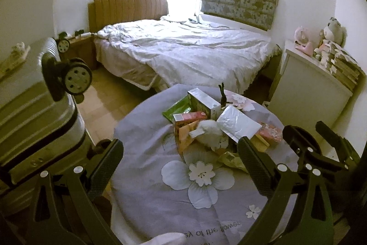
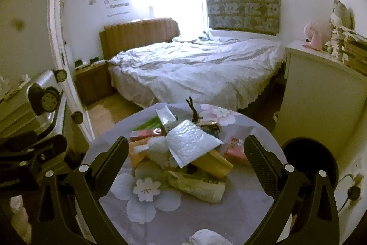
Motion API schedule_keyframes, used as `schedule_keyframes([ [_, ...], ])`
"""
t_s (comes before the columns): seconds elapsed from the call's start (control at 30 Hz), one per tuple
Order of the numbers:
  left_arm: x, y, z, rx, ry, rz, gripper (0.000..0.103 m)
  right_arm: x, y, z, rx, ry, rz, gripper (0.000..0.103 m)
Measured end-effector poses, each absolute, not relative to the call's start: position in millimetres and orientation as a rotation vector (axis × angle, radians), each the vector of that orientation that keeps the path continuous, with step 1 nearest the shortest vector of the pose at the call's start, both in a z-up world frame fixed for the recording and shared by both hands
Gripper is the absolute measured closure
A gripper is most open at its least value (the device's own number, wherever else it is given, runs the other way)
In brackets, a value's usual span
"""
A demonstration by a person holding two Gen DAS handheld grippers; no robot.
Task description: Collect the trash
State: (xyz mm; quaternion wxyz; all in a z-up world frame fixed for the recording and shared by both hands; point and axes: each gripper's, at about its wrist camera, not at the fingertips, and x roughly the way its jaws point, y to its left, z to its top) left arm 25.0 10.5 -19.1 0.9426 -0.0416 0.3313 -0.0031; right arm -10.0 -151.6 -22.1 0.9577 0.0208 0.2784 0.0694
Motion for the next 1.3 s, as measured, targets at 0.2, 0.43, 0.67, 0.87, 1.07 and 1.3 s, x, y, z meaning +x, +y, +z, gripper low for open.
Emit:
schedule_keyframes([
  [0.2,59.8,21.6,-47.5,-0.108,0.730,-0.034,0.005,25.3,-152.7,-14.7,-0.015,0.606,0.112,0.004],
  [0.43,112.0,62.4,-109.5,-0.292,0.823,-0.105,0.005,115.6,-150.4,-15.2,-0.109,0.746,0.183,0.004],
  [0.67,148.5,73.6,-137.6,-0.281,0.952,-0.140,0.005,204.1,-119.7,-54.6,-0.192,0.932,0.445,0.004],
  [0.87,190.7,53.0,-147.0,-0.084,0.972,-0.239,0.005,273.5,-74.1,-95.3,-0.202,1.074,0.582,0.009],
  [1.07,230.0,51.9,-154.4,0.002,0.949,-0.320,0.005,331.4,-65.4,-156.9,-0.157,1.298,0.567,0.043],
  [1.3,252.8,38.0,-164.4,0.094,0.976,-0.500,0.007,332.5,-94.8,-157.5,0.053,1.296,0.623,0.059],
])
